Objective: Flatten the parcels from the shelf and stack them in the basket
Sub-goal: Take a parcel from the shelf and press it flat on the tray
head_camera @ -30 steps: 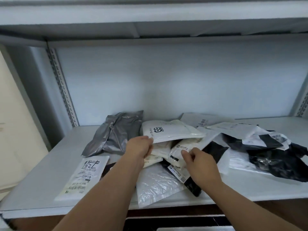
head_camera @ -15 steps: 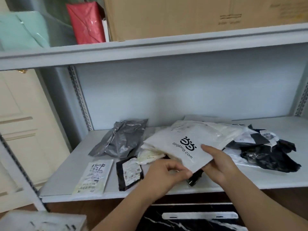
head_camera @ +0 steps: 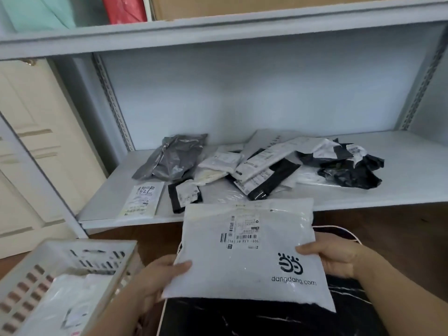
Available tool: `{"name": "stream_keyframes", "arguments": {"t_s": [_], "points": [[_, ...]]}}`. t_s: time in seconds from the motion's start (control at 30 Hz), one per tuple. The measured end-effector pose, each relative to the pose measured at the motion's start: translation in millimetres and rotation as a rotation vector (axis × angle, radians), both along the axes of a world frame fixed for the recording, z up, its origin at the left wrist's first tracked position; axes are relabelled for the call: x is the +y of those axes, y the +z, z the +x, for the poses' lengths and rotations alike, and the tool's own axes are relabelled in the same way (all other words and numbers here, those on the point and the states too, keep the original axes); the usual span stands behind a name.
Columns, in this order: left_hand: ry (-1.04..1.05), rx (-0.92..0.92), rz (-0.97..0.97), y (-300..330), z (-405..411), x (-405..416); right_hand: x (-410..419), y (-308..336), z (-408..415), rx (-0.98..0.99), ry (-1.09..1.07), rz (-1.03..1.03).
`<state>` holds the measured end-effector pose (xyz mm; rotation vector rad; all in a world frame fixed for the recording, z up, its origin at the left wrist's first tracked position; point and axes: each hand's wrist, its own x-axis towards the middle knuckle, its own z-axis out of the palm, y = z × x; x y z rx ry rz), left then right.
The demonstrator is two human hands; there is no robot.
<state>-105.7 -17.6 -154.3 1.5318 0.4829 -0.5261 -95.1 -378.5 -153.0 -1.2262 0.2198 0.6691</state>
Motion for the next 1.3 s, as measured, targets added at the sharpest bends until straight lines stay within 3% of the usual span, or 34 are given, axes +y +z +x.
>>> {"name": "stream_keyframes", "arguments": {"t_s": [0.13,0.23,0.4,0.53,0.67,0.73,1.0,1.3], "points": [[-0.152,0.166,0.218,-43.0,-24.8,4.3,2.8,-34.2,-12.2,-0.042,-0.078,-0.43],[-0.324,0.162,0.54,-72.9,-27.0,-3.8,15.4,-58.1,-21.1,-0.112,-0.085,-0.774],[-0.368,-0.119,1.034,-93.8,-18.2,-25.8,40.4,-91.9,-21.3,-0.2,0.152,-1.297],[-0.401,-0.421,1.149,-103.6,-11.7,-55.5,63.8,-111.2,-25.0,-0.584,0.214,-1.619],[-0.557,-0.52,1.263,-125.4,-10.1,-87.2,80.6,-138.0,-30.1,-0.687,0.302,-1.595],[-0.62,-0.486,1.272,-134.6,-12.3,-96.8,84.9,-151.3,-33.2,-0.753,0.329,-1.625],[-0.626,-0.625,1.315,-170.2,-7.3,-97.5,85.9,-178.8,-25.3,-0.847,0.314,-1.683],[-0.637,-0.618,1.309,-177.2,-6.1,-99.5,85.6,-182.3,-22.3,-0.852,0.321,-1.683]]}}
